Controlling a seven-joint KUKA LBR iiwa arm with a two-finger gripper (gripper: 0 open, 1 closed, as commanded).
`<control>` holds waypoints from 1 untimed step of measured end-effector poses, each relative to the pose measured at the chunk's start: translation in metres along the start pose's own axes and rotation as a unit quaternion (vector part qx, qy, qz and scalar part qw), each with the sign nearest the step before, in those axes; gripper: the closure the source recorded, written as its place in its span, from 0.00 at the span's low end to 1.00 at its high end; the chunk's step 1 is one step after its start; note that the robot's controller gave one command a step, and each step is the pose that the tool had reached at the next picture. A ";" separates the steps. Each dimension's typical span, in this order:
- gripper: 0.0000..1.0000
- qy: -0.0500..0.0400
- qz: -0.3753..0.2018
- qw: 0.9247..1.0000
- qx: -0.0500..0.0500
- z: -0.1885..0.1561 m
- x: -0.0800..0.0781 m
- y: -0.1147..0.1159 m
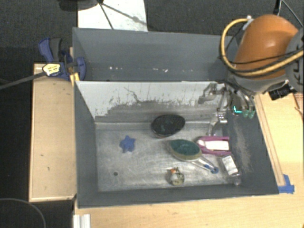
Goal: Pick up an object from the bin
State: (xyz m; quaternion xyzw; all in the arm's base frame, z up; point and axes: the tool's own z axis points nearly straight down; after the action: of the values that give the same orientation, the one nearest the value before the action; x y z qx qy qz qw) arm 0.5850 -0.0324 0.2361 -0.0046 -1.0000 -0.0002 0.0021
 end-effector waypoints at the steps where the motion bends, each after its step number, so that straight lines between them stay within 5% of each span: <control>1: 0.00 -0.014 -0.014 1.000 0.002 0.134 -0.007 0.011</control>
Offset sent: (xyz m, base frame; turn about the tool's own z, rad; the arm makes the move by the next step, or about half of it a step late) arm -0.0015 0.0159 -0.1661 -0.0417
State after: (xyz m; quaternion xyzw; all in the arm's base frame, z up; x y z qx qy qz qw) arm 0.5910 -0.0212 0.1020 0.0099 -0.9999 0.0020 -0.0121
